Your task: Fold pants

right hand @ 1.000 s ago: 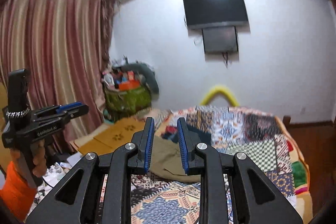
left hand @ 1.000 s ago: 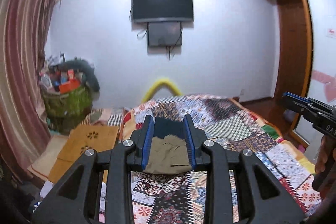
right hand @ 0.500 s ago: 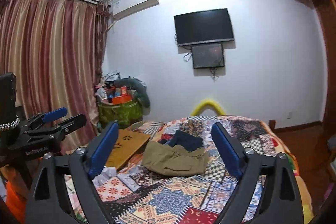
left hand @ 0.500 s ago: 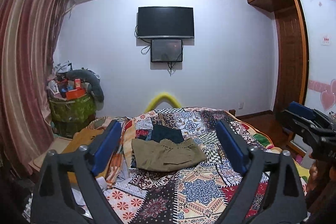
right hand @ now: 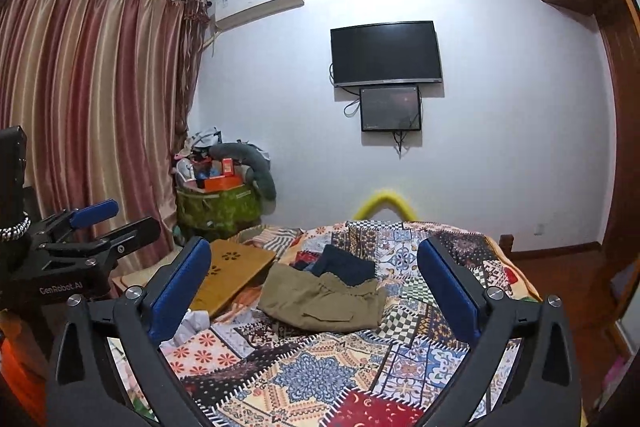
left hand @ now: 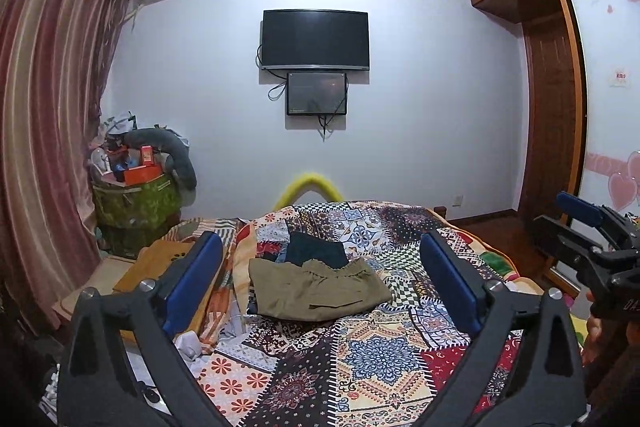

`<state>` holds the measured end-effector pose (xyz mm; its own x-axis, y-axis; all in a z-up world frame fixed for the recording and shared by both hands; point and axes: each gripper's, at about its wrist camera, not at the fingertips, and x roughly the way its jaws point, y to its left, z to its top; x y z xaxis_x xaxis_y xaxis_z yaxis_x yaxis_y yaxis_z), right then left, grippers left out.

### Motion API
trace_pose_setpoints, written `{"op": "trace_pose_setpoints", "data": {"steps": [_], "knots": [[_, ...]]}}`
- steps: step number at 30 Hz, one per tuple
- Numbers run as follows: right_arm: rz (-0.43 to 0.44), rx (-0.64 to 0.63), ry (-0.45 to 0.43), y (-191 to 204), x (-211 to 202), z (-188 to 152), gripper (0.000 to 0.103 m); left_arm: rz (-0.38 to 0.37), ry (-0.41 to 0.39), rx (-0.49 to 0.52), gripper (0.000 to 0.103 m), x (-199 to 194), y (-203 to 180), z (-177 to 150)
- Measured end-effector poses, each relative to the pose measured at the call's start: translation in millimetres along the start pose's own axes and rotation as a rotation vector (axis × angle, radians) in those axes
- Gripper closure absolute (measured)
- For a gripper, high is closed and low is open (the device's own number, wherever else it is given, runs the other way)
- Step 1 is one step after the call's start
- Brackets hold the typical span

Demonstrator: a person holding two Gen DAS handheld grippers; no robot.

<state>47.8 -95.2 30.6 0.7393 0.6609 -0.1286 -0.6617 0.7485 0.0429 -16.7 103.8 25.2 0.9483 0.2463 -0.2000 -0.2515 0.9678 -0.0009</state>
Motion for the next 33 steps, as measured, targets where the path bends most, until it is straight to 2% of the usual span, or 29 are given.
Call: {"op": "trace_pose_setpoints", "data": {"steps": [8, 33], "knots": [[-0.007, 0.017, 0.027, -3, 0, -10, 0.001, -0.004, 0.012, -0.004, 0.001, 5, 2, -2], [-0.025, 0.031, 0.041, -13, -3, -8, 0.001, -0.014, 0.043, -0.025, 0.000, 13, 10, -6]]}}
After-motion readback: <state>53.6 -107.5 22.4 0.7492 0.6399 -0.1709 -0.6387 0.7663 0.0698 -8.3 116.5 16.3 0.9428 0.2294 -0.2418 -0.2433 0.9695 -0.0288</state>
